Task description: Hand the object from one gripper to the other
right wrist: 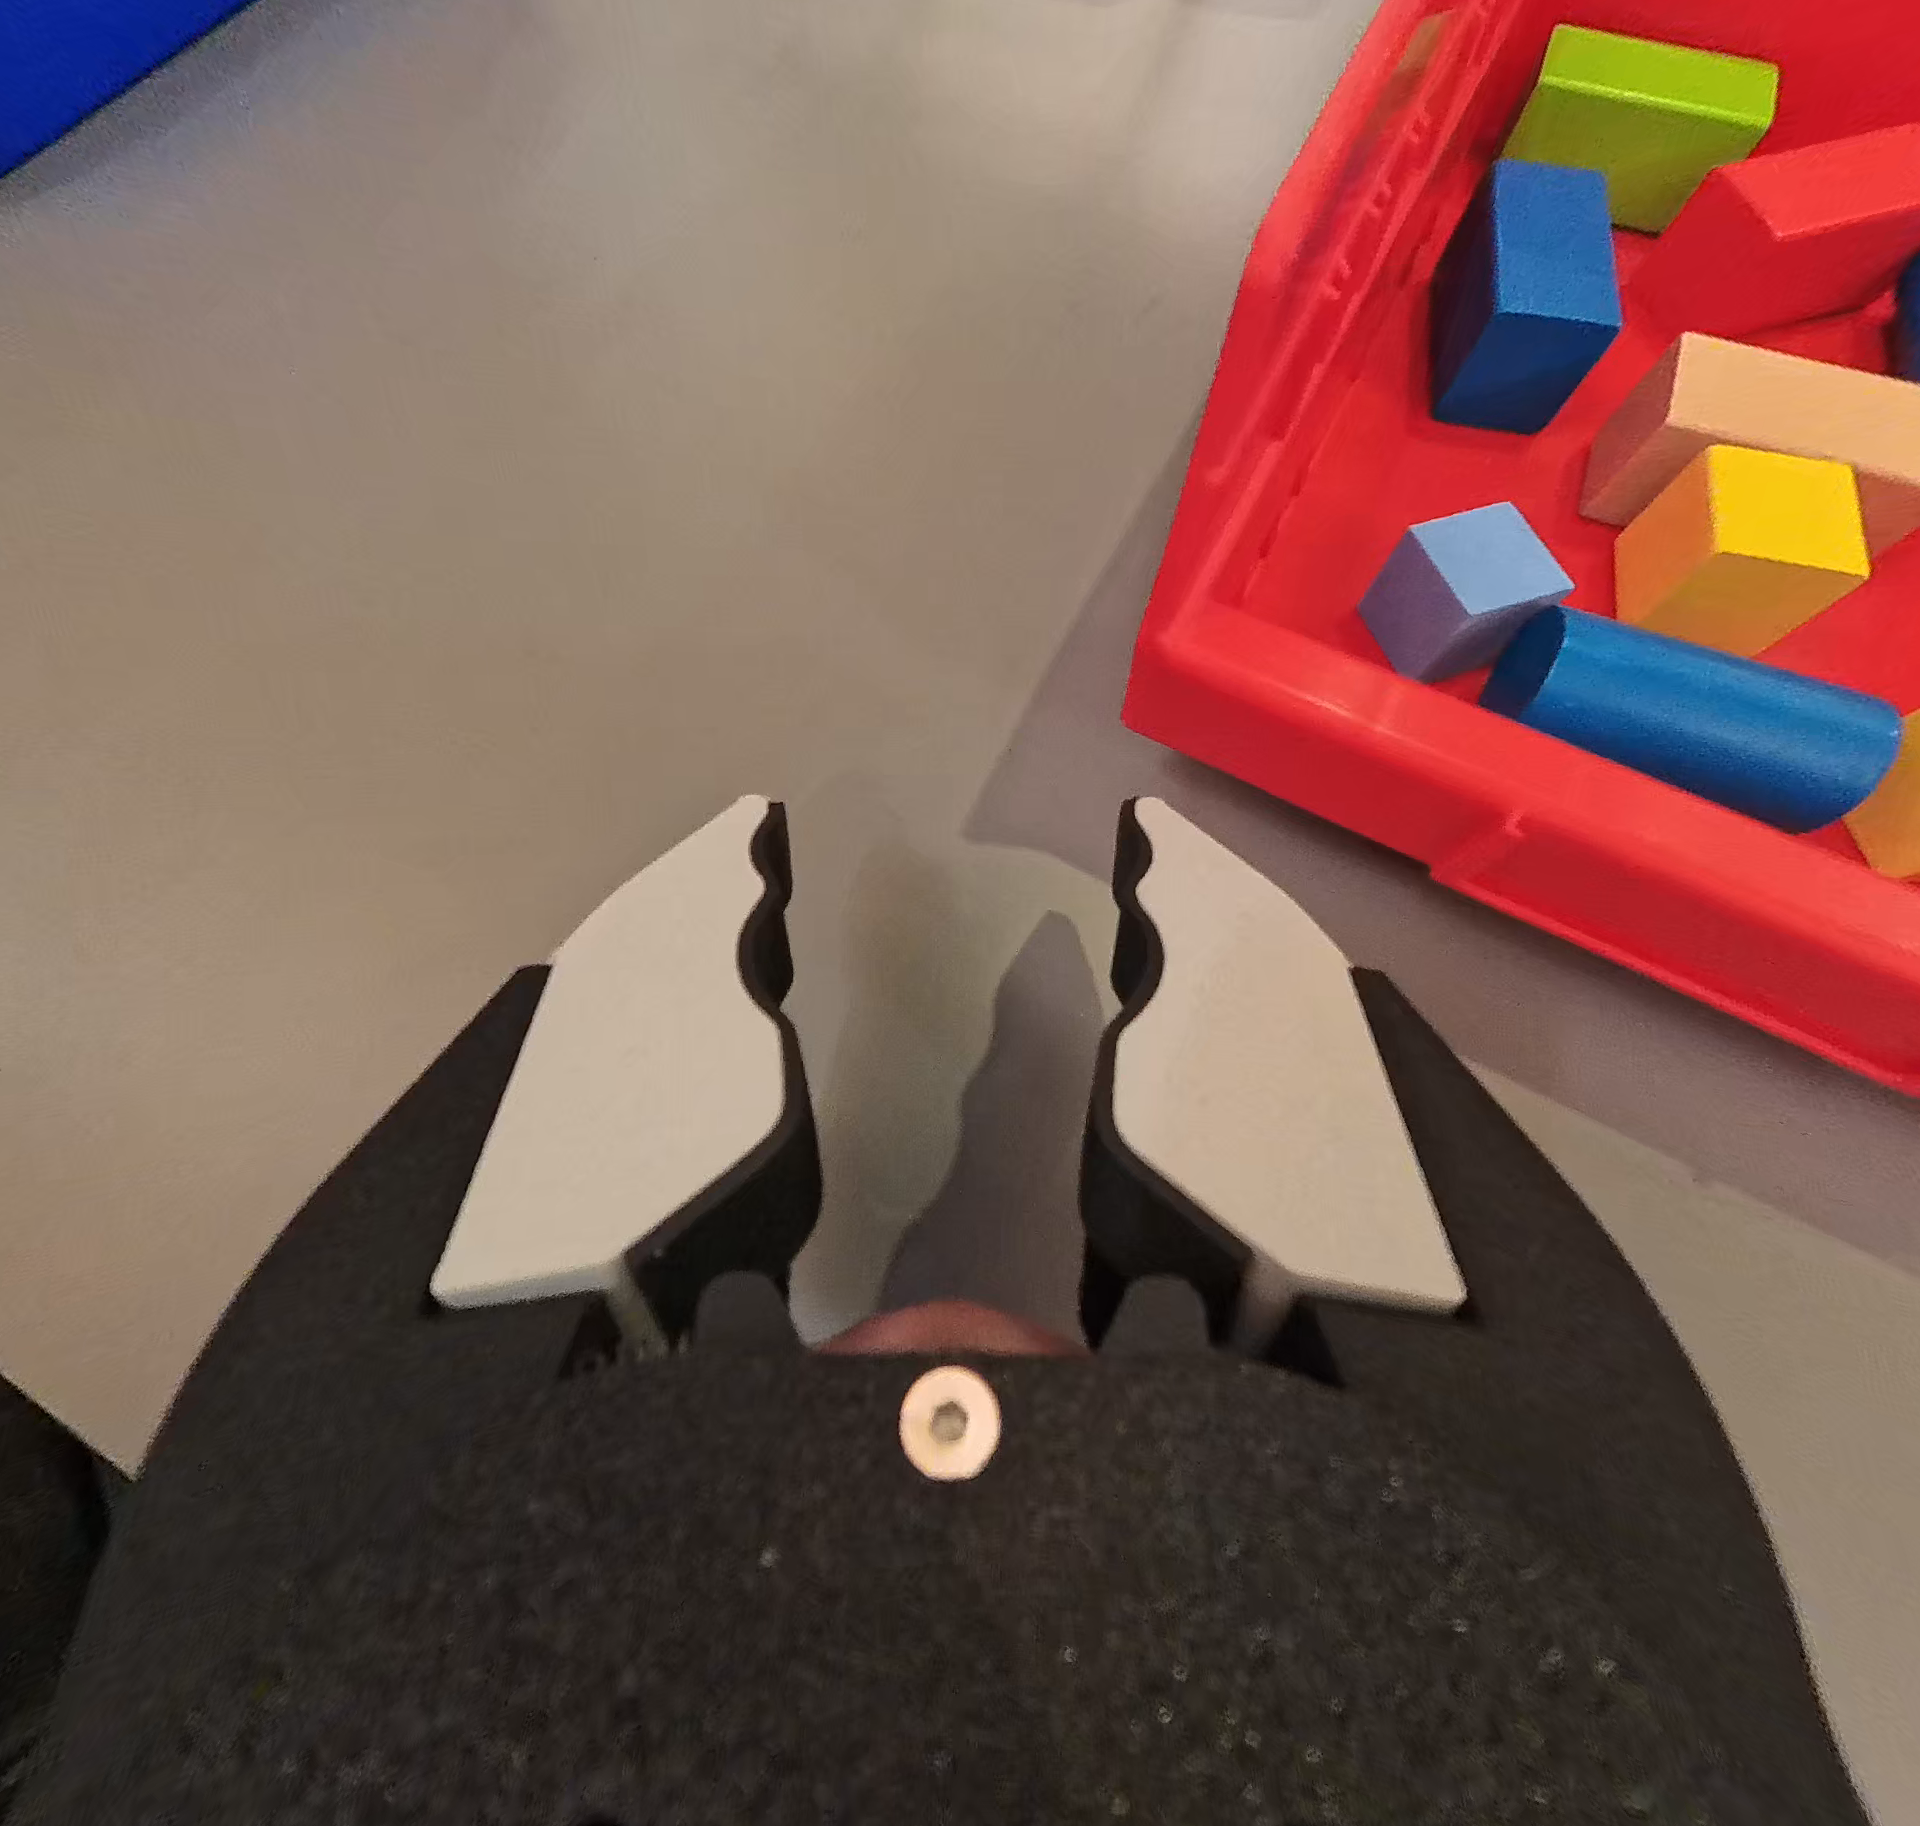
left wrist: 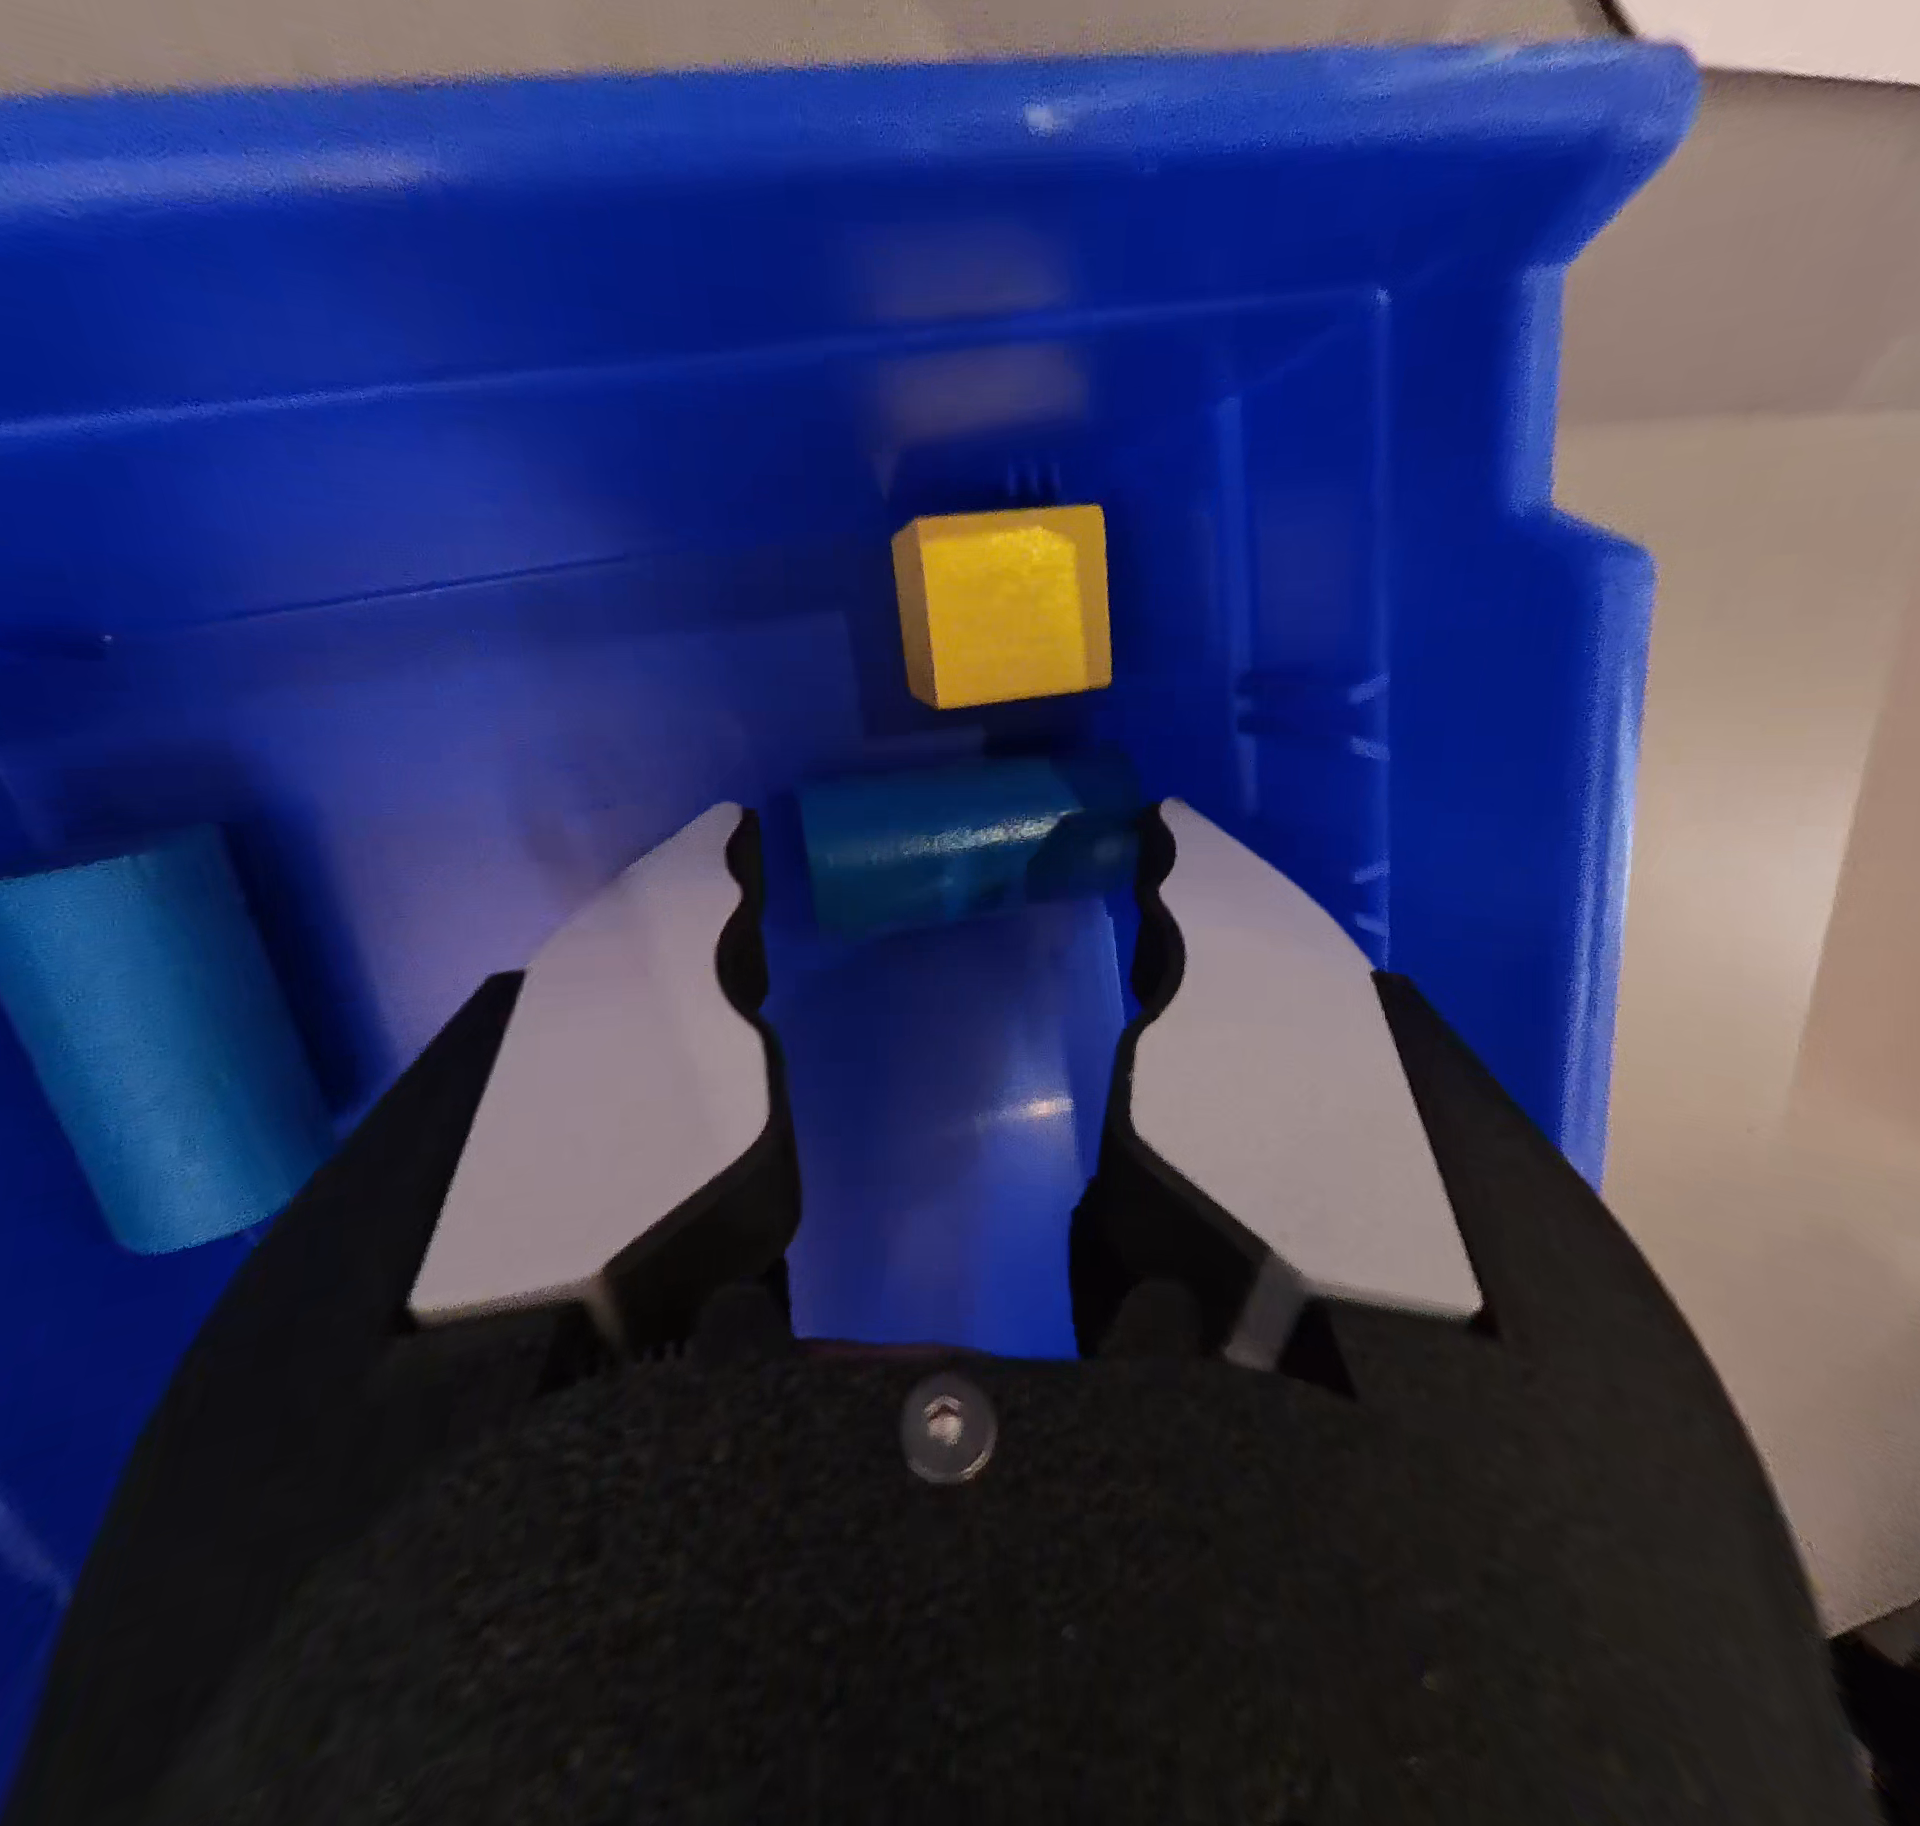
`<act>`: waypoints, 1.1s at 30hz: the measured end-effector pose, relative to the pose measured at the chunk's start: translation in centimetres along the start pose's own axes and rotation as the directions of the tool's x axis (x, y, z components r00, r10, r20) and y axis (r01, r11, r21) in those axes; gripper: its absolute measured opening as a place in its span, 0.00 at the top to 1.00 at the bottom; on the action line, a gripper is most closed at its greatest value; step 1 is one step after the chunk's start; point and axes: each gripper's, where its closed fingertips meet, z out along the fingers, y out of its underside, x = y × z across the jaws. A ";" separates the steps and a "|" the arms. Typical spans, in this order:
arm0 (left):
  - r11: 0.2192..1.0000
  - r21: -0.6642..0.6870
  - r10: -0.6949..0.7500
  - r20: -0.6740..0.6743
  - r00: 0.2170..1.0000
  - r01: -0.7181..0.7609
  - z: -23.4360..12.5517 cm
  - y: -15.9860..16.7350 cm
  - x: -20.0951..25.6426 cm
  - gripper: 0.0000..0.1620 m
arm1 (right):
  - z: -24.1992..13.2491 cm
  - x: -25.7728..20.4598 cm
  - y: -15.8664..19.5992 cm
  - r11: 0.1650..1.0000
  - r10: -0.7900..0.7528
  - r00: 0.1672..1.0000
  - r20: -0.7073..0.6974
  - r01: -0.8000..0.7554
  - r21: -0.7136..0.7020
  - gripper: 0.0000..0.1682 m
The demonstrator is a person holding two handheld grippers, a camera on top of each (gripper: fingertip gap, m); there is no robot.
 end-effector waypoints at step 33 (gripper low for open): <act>0.891 0.144 -0.035 -0.924 0.382 0.430 -14.8 -1.3 5.5 0.60 | 0.0 1.4 -6.8 0.988 -0.129 0.992 -0.002 0.128 0.085 0.65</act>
